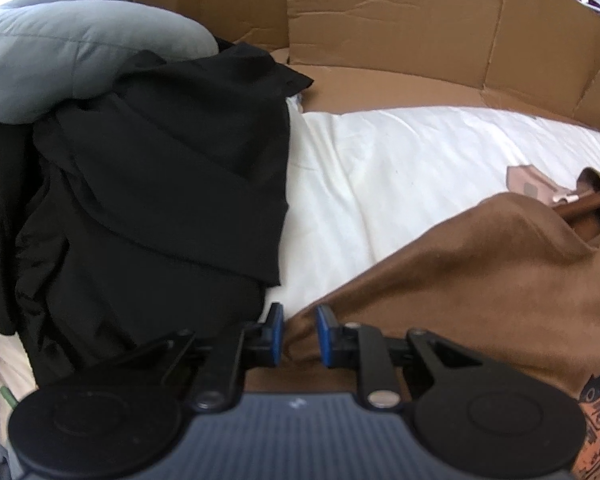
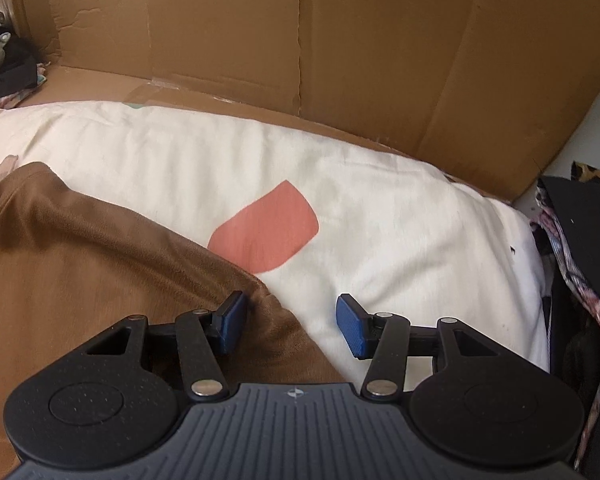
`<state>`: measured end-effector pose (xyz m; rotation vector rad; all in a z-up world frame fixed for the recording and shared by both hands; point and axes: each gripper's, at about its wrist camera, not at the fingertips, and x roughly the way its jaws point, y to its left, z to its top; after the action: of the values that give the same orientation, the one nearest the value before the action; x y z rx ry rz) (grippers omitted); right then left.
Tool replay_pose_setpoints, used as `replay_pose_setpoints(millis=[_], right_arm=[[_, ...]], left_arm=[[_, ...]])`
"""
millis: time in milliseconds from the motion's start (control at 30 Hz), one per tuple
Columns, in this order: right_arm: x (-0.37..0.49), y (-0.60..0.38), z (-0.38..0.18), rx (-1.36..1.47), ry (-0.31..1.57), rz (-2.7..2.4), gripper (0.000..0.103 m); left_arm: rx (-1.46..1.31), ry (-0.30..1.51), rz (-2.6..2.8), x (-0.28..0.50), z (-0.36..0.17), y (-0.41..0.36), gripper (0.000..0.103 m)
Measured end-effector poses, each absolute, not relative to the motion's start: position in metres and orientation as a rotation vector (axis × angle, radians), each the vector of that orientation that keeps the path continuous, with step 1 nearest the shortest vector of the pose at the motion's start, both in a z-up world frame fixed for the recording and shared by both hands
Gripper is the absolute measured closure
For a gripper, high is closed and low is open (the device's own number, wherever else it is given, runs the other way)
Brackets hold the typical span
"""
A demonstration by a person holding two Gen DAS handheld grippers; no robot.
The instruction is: Fold clothes
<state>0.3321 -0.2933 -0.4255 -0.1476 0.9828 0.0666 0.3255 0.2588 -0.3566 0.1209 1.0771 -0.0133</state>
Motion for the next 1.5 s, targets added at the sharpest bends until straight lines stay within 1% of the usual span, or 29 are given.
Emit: replay_pose_setpoints(millis=[200,367,467,667,700,733,800,867,1033,1133,1167,1200,1233,1267,1333,1500], right_arm=[[0.325,-0.277,-0.422,-0.286,0.982,0.099,0.047],[0.323,-0.272,-0.419,-0.321,1.023,0.129,0.047],[0.324,-0.277,-0.412,-0.270,1.050,0.140,0.048],[0.338,-0.296,-0.396,-0.126,1.000,0.140,0.048],[0.341,-0.296,-0.397,-0.120,0.991,0.148,0.052],[0.344,-0.295,-0.398,-0.126,0.991,0.160,0.062],[0.350,-0.292,-0.402,-0.139,0.999,0.183,0.071],[0.353,-0.287,-0.407,-0.151,1.014,0.210,0.073],[0.353,-0.276,-0.419,-0.215,1.064,0.265,0.072],[0.352,-0.274,-0.420,-0.237,1.070,0.280,0.073],[0.352,-0.273,-0.419,-0.246,1.075,0.288,0.078],[0.352,-0.272,-0.419,-0.256,1.080,0.295,0.091],[0.351,-0.269,-0.418,-0.287,1.079,0.299,0.100],[0.350,-0.265,-0.417,-0.324,1.076,0.302,0.100],[0.348,-0.261,-0.411,-0.381,1.043,0.290,0.100],[0.350,-0.266,-0.383,-0.401,0.939,0.247,0.100]], left_arm=[[0.136,1.091,-0.036,0.325,-0.356,0.257,0.082],[0.139,1.103,-0.051,0.324,-0.356,0.255,0.082],[0.140,1.105,-0.052,0.325,-0.357,0.254,0.083],[0.141,1.108,-0.051,0.327,-0.356,0.252,0.082],[0.141,1.108,-0.050,0.327,-0.356,0.252,0.082],[0.142,1.109,-0.050,0.327,-0.356,0.252,0.082],[0.144,1.111,-0.051,0.328,-0.356,0.251,0.082],[0.146,1.112,-0.055,0.328,-0.356,0.251,0.082],[0.144,1.118,-0.060,0.329,-0.357,0.250,0.083],[0.150,1.124,-0.061,0.329,-0.360,0.248,0.087],[0.158,1.124,-0.060,0.329,-0.360,0.247,0.091],[0.169,1.123,-0.056,0.329,-0.360,0.246,0.097],[0.176,1.119,-0.054,0.329,-0.359,0.245,0.100],[0.181,1.113,-0.054,0.328,-0.357,0.245,0.102],[0.192,1.084,-0.050,0.325,-0.351,0.244,0.103],[0.198,1.005,-0.043,0.318,-0.326,0.245,0.103]])
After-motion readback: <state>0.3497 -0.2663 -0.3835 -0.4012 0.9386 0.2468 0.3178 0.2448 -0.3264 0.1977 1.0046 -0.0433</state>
